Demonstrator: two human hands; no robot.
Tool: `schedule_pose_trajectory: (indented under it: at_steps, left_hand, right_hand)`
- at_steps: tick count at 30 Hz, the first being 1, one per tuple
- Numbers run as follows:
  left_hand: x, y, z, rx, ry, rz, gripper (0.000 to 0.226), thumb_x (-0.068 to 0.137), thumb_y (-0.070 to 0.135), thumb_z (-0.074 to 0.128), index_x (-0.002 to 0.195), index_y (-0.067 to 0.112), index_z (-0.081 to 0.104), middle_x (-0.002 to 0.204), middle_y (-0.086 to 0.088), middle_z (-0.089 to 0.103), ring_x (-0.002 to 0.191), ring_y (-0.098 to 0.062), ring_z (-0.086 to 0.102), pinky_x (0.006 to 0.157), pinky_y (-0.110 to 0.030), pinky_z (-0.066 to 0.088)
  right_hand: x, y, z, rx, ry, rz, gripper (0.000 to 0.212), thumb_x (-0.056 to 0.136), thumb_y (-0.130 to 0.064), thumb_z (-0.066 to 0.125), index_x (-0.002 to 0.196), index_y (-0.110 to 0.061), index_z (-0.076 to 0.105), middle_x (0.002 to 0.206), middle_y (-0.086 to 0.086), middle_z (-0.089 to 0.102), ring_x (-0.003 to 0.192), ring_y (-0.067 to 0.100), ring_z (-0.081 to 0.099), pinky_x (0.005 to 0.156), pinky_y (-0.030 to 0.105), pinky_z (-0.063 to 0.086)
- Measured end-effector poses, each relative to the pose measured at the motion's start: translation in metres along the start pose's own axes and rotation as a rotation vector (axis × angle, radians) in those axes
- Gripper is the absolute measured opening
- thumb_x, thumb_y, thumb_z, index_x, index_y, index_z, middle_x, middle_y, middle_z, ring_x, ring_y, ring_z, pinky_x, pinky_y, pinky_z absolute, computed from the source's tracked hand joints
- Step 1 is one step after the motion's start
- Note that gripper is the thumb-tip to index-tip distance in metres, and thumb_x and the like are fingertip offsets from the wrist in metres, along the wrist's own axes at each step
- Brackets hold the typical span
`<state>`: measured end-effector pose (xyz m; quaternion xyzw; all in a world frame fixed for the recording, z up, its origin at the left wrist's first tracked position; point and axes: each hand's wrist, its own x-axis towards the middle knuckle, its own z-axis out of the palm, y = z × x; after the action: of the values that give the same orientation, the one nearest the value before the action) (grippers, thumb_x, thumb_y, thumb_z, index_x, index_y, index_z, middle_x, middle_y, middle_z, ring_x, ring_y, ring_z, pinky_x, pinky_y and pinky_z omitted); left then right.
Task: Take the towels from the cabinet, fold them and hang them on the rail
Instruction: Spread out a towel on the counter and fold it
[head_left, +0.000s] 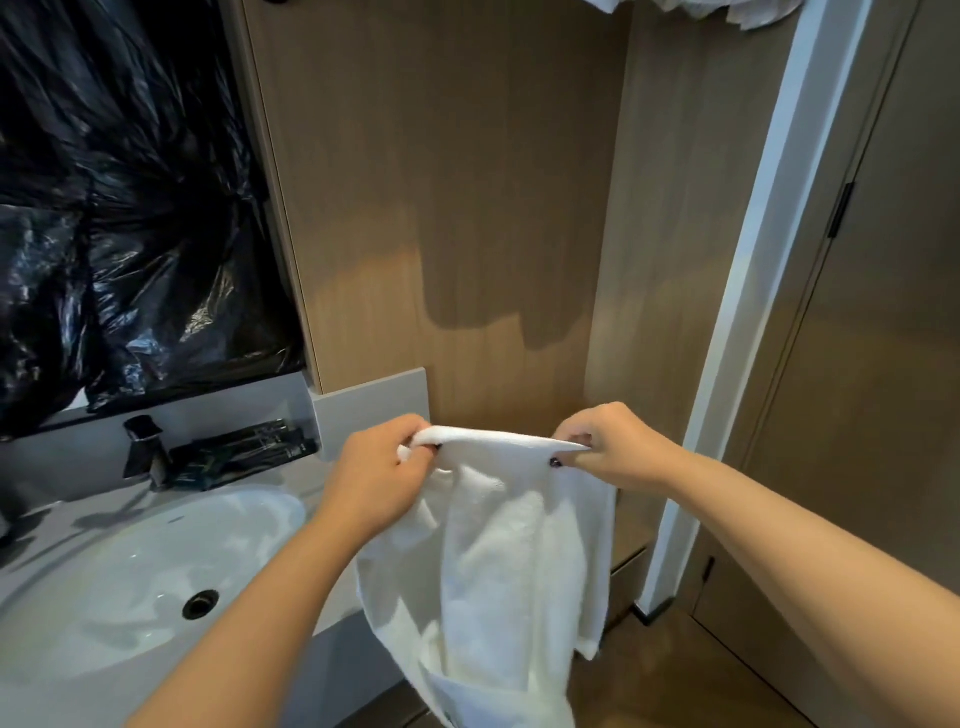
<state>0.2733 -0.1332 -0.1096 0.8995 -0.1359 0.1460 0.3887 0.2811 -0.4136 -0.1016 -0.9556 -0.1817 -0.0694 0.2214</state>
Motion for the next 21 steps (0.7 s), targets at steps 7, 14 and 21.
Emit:
schedule_pose_trajectory:
  at_steps: [7, 14, 21]
  left_hand:
    - [-0.024, -0.032, 0.000, 0.035, -0.025, -0.202, 0.013, 0.088, 0.028, 0.067, 0.094, 0.039, 0.063, 0.094, 0.012, 0.066, 0.093, -0.017, 0.060, 0.068, -0.029, 0.044]
    - [-0.027, -0.002, 0.033, 0.039, -0.223, -0.090, 0.029, 0.083, 0.048, 0.059, 0.111, 0.039, 0.061, 0.107, 0.021, 0.064, 0.102, -0.014, 0.061, 0.089, -0.038, 0.051]
    - [-0.024, -0.015, 0.034, -0.010, -0.084, -0.190, 0.026, 0.093, 0.027, 0.053, 0.071, 0.016, 0.058, 0.068, 0.000, 0.061, 0.073, -0.025, 0.058, 0.067, -0.039, 0.048]
  right_hand:
    - [-0.002, 0.016, 0.015, 0.010, 0.057, 0.001, 0.012, 0.095, -0.015, 0.060, 0.086, -0.022, 0.064, 0.097, -0.006, 0.052, 0.089, 0.010, 0.053, 0.079, 0.025, 0.044]
    - [0.009, -0.049, 0.033, 0.268, 0.086, -0.137, 0.014, 0.099, -0.017, 0.052, 0.090, -0.018, 0.062, 0.086, -0.006, 0.063, 0.080, 0.010, 0.057, 0.071, 0.023, 0.043]
    - [0.003, -0.032, 0.020, -0.031, -0.072, -0.145, 0.010, 0.099, -0.023, 0.057, 0.102, -0.023, 0.066, 0.098, -0.011, 0.063, 0.089, 0.008, 0.058, 0.080, 0.023, 0.046]
